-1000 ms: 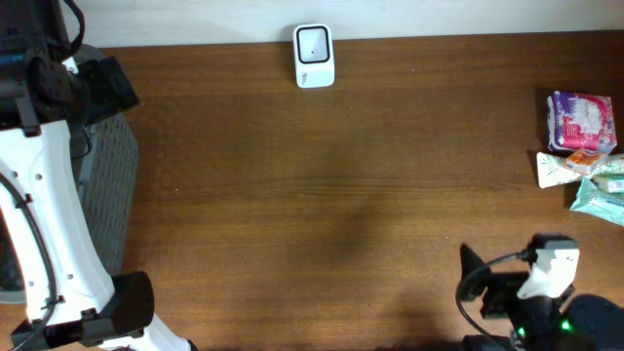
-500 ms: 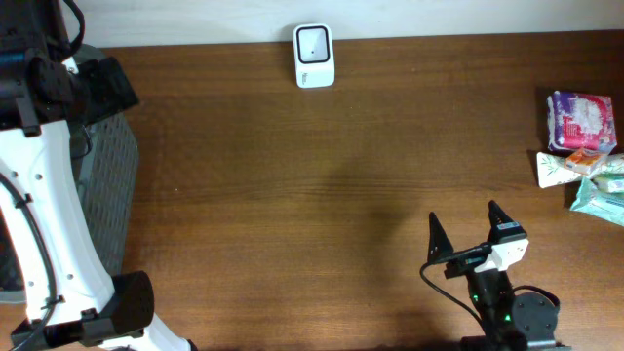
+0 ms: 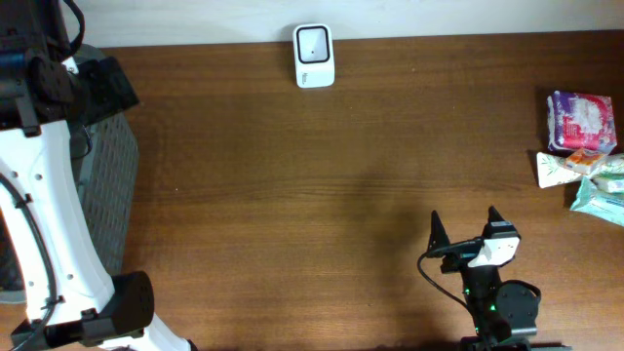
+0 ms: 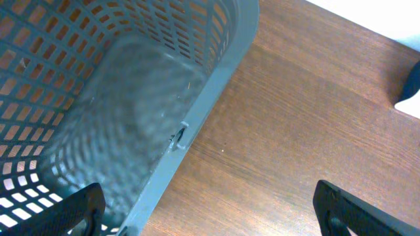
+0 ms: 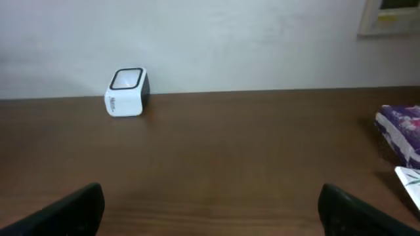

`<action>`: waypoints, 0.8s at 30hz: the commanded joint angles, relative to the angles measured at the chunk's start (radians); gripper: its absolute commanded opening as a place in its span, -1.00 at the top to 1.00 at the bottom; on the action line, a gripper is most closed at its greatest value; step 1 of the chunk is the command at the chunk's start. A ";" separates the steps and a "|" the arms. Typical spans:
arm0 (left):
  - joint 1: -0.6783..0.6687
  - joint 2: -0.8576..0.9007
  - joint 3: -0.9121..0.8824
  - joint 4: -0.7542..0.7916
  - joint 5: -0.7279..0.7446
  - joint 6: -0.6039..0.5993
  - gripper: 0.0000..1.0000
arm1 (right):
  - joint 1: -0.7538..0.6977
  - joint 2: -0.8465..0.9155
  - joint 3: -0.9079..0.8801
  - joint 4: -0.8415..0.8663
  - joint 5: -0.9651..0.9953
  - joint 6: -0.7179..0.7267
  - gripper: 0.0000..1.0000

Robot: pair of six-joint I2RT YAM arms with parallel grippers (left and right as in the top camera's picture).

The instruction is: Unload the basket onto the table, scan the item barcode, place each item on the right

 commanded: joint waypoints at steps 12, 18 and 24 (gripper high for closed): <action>0.002 -0.008 0.012 0.001 -0.007 0.008 -0.98 | 0.008 -0.011 -0.007 -0.004 0.030 -0.008 -0.97; 0.002 -0.008 0.012 0.001 -0.007 0.008 -0.98 | 0.008 -0.011 -0.007 -0.004 0.031 -0.008 -0.97; 0.002 -0.008 0.012 0.001 -0.007 0.009 -0.98 | 0.008 -0.010 -0.007 -0.004 0.030 -0.008 -0.97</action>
